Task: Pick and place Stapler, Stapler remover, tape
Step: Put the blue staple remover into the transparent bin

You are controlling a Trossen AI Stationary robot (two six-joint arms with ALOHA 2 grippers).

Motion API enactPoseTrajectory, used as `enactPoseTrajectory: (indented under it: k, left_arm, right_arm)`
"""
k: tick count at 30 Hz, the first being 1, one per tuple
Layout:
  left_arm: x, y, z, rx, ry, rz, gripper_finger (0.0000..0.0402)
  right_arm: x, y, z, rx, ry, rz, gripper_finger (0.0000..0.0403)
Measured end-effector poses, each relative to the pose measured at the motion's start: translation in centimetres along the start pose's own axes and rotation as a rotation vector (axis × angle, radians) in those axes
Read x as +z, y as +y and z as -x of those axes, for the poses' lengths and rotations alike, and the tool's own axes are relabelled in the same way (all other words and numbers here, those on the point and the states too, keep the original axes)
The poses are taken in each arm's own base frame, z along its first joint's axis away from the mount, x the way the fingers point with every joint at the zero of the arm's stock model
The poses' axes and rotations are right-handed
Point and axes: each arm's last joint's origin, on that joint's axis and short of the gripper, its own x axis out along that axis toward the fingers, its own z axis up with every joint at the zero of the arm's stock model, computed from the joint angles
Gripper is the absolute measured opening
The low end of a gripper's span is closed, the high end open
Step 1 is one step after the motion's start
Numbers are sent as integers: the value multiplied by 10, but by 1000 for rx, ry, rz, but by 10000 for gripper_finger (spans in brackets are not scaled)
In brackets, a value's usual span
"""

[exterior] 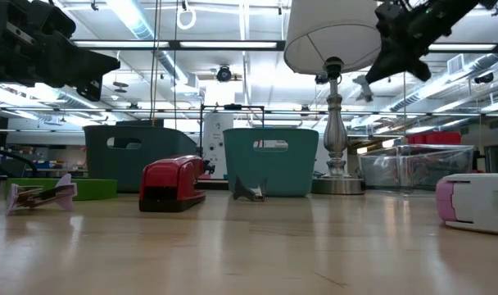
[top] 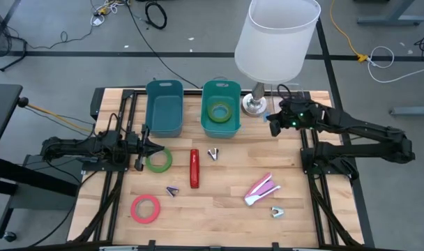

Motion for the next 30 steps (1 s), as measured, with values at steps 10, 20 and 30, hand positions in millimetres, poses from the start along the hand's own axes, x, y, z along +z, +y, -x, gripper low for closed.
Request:
enactPoseTrajectory:
  k: [10,20,30]
  left_arm:
    - [0,0,0,0,1,0,3]
    - [0,0,0,0,0,0,3]
    - [0,0,0,1,0,0,3]
  right_arm:
    - [12,-3,28,-152,36,82,0]
    - [6,-7,30,-213,89,95,0]
    - [8,-30,27,-361,125,87,0]
